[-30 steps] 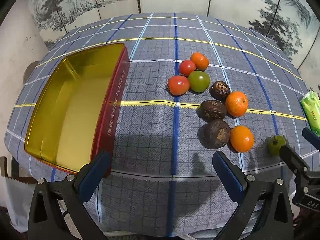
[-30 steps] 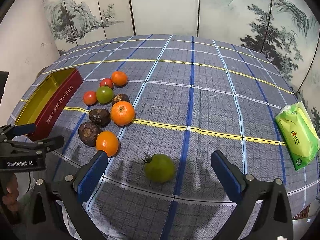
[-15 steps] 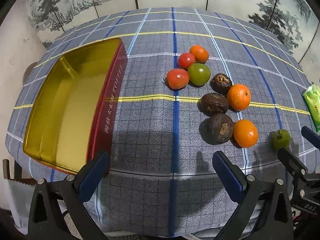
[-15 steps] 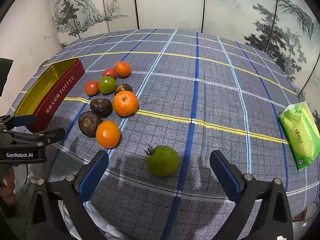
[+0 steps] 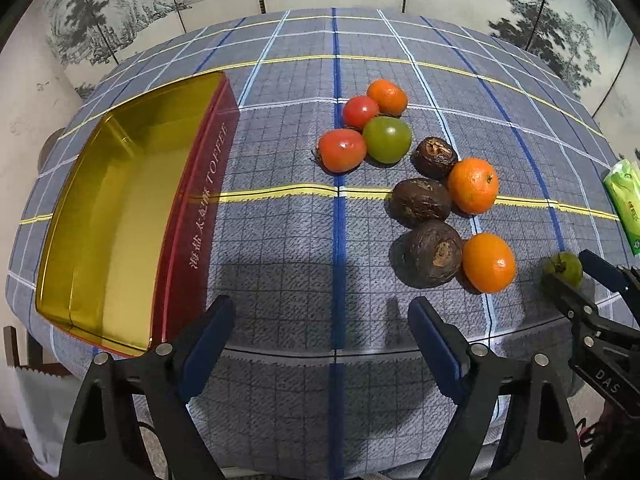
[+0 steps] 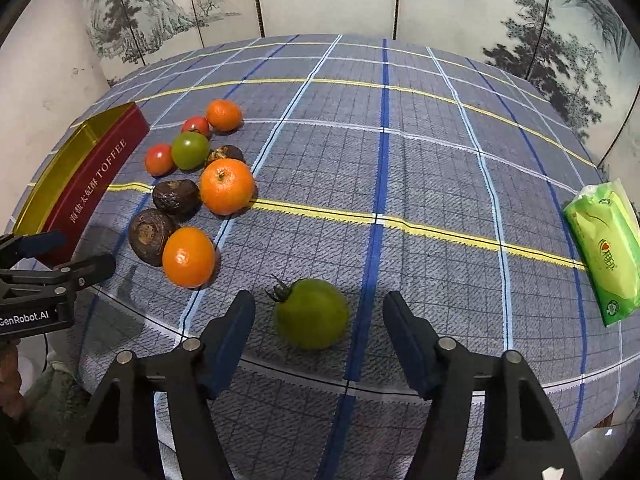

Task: Organize fruits
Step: 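Grasp the brown dried fruit with the left tool while the right tool grasps the green tomato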

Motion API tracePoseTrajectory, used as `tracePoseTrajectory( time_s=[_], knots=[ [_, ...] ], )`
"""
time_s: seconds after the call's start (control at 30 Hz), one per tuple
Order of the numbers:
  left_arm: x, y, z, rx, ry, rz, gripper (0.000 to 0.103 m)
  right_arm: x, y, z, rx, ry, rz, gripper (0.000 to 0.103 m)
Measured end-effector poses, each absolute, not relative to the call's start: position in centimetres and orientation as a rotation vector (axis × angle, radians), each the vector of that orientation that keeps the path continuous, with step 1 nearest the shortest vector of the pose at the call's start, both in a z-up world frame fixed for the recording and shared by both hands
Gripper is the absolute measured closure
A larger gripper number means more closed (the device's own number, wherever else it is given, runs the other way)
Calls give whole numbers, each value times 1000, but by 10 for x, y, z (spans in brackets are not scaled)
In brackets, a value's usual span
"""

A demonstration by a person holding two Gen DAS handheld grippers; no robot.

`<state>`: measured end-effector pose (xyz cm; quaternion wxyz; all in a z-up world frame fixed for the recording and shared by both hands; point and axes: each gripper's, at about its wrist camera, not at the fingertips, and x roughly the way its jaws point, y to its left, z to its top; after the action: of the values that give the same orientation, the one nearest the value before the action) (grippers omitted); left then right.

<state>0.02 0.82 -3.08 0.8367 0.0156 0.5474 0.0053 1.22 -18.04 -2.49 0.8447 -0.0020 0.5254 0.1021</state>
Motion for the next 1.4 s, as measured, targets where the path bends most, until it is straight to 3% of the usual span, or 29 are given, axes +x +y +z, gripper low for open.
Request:
tracePoseTrajectory(
  time_s=[0.4, 1.4],
  knots=[
    [5, 6, -36, 6, 1164, -33, 18, 16, -178, -35, 4, 1136, 224, 68],
    [34, -23, -49, -27, 1186, -209, 37, 35, -224, -39, 110, 1120, 124, 68]
  ],
)
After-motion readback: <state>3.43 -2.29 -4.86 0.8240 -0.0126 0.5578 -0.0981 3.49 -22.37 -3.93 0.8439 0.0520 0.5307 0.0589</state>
